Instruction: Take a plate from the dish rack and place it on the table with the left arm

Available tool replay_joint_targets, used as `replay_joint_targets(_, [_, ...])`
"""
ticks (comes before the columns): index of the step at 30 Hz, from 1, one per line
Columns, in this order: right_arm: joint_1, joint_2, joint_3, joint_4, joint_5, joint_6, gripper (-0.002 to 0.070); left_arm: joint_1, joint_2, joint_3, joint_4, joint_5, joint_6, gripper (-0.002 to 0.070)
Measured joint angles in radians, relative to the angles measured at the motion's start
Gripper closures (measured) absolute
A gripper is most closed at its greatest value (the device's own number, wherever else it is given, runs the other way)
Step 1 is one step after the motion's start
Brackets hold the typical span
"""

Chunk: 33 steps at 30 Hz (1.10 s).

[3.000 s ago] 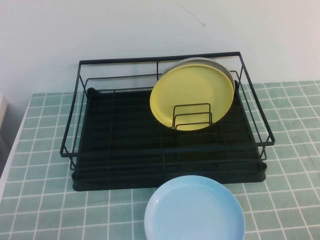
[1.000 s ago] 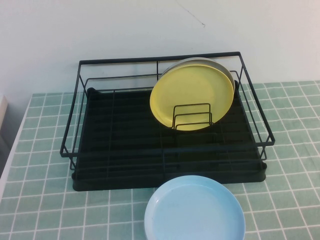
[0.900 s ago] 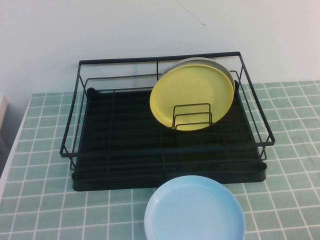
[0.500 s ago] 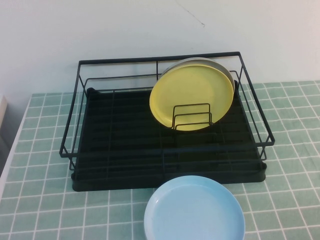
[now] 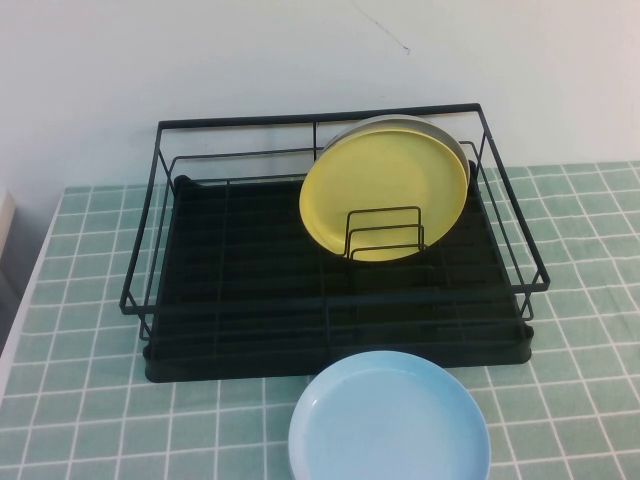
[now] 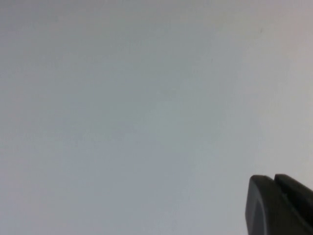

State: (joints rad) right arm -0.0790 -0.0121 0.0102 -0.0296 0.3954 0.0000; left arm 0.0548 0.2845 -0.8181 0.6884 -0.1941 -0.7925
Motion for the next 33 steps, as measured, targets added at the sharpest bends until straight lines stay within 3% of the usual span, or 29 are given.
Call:
replay_joint_targets(19, [0.0,0.0,0.0,0.0,0.0,0.0,0.0678,-0.007,0.236,0.135,0.146,0.088,-0.035,0.0678])
replay_joint_targets(26, [0.0,0.0,0.0,0.0,0.0,0.0,0.0678,-0.022,0.307,0.142,0.165,-0.08,-0.037,0.0678])
replay_joint_targets(28, [0.0,0.0,0.0,0.0,0.0,0.0,0.0678,-0.022,0.346,0.142,0.175,-0.106,-0.089,0.0678])
replay_joint_targets(33, [0.0,0.0,0.0,0.0,0.0,0.0,0.0678,-0.022,0.484,0.142,0.184,-0.055,-0.386,0.0678])
